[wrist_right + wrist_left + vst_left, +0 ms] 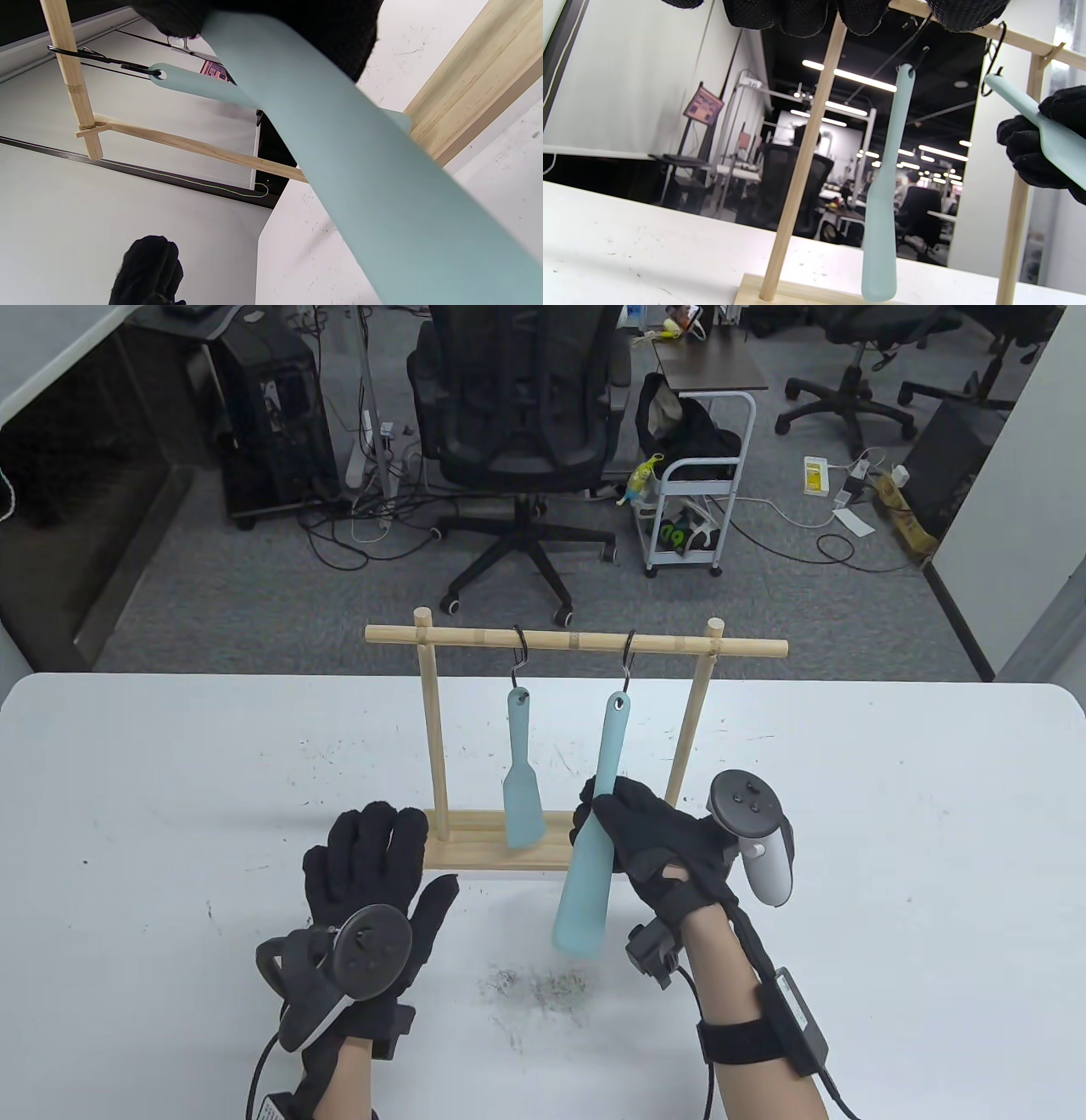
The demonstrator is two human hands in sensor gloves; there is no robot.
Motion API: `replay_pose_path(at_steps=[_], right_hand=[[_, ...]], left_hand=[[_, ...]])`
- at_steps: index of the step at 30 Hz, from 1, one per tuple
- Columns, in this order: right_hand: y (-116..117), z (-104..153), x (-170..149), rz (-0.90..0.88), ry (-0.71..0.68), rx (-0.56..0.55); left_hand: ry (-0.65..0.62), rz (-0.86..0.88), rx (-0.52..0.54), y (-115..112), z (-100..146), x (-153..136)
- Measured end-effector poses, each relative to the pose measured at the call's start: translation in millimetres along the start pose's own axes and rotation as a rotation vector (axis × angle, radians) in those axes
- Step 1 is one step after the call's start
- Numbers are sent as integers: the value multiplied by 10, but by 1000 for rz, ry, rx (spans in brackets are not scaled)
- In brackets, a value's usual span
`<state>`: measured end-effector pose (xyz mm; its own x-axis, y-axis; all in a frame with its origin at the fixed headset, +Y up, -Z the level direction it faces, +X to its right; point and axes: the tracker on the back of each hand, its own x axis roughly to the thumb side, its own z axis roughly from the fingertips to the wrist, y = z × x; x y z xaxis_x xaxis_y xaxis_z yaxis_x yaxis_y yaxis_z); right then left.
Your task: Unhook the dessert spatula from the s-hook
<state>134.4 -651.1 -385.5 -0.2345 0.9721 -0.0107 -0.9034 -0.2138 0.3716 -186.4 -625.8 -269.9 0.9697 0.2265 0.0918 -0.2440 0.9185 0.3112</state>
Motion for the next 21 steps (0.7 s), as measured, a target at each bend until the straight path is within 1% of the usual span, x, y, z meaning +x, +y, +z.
replay_pose_path(at_steps=[13,21], right_hand=[[-16,74,141,19,-28,-4],[-59,257,254,54,-56,-9]], left_hand=[[0,1,-12,-5,-5,7],[-4,5,-19,-9,-7,13]])
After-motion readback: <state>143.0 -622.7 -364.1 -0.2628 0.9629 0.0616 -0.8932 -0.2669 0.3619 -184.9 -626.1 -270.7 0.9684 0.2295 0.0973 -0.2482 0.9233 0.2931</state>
